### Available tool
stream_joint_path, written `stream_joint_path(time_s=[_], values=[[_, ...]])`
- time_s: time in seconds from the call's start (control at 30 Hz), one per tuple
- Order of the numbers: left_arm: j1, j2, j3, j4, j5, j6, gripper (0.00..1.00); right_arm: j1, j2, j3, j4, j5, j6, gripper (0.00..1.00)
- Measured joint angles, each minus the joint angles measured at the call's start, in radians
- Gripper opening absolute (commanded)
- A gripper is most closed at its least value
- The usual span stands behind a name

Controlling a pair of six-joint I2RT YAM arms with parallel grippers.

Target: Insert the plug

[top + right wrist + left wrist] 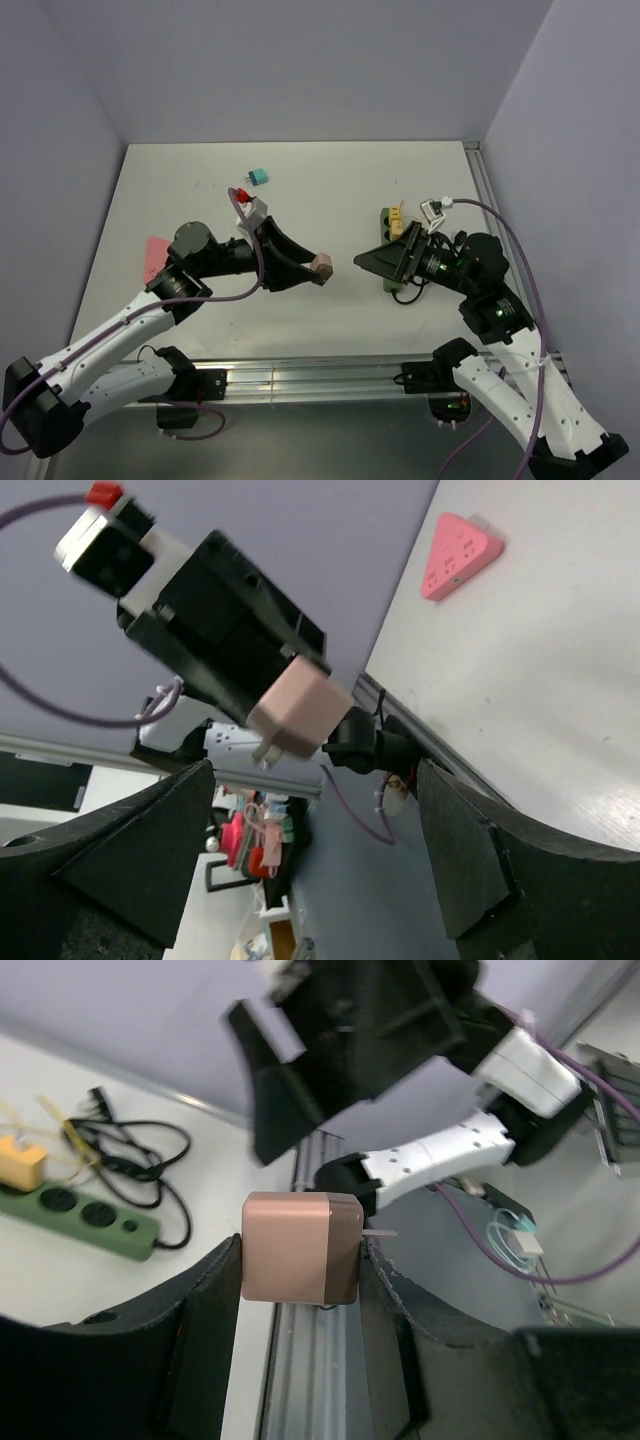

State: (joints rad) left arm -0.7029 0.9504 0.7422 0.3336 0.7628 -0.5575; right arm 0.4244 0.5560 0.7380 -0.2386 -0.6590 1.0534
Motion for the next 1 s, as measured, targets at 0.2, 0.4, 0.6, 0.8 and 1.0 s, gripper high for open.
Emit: stream_joint_path(time_s=[0.2, 0.4, 0.6, 0.8, 1.0], values=[[-0.077, -0.032, 0.0, 0.056, 0.008, 0.068, 0.01, 0.045, 0.102, 0.005, 0.118, -0.037, 0.077, 0.89], [-0.108, -0.028, 0.0, 0.113, -0.019, 0.084, 0.0, 0.127, 0.154, -0.039, 0.247, -0.014, 0.159, 0.89], [-0.154, -0.019, 0.0, 0.14, -0.064, 0.098, 0.0, 0.187, 0.158, -0.094, 0.378, 0.029, 0.246, 0.89], [-0.193, -0.021, -0.01, 0.204, -0.115, 0.102, 0.0, 0.249, 0.157, -0.127, 0.5, 0.073, 0.328, 0.88], [-0.217, -0.024, -0.02, 0.249, -0.156, 0.12, 0.0, 0.312, 0.142, -0.158, 0.576, 0.127, 0.396, 0.86]])
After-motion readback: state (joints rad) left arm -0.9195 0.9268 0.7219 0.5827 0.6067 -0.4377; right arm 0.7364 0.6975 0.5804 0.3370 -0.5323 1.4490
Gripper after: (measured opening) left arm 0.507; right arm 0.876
